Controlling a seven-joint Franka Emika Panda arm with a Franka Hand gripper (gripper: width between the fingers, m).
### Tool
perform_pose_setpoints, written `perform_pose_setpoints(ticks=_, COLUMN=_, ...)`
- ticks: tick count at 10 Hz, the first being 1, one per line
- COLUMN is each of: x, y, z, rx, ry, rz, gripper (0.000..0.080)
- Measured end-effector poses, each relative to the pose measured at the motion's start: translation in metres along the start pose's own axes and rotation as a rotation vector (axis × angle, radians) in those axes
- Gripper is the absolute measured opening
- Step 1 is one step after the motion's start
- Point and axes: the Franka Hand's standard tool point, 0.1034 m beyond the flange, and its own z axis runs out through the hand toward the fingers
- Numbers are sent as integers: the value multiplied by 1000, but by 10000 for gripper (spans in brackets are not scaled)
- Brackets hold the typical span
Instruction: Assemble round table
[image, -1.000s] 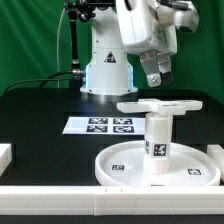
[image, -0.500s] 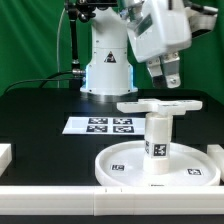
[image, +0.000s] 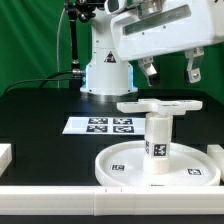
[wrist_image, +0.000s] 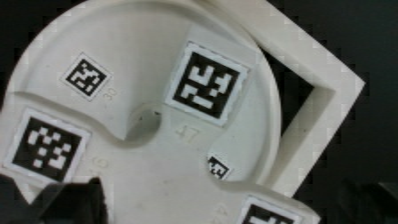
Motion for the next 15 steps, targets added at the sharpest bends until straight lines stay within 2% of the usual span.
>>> perform_pose_setpoints(ticks=1, x=0, y=0, z=0, rx=-9, ry=0, rz=-91, gripper=649)
perform_pose_setpoints(ticks=4, x=-4, y=-5, z=-2, rx=-108, ry=-30, rz=-573, gripper=649)
perform_pose_setpoints(ticks=9, x=-2, y=-3, z=-2, rx=-105, ry=-47, rz=-897, gripper=649)
perform_pose_setpoints(ticks=11, x=3, y=1, z=-2, rx=-119, ry=-61, rz=-1194, gripper=649)
perform_pose_setpoints(ticks=12, x=3, y=2, z=-1, rx=-147, ry=-69, rz=-1312, gripper=649)
perform_pose_setpoints(ticks=15, x=5, y=3, z=-1, rx=-147, ry=-83, rz=-1491, gripper=649)
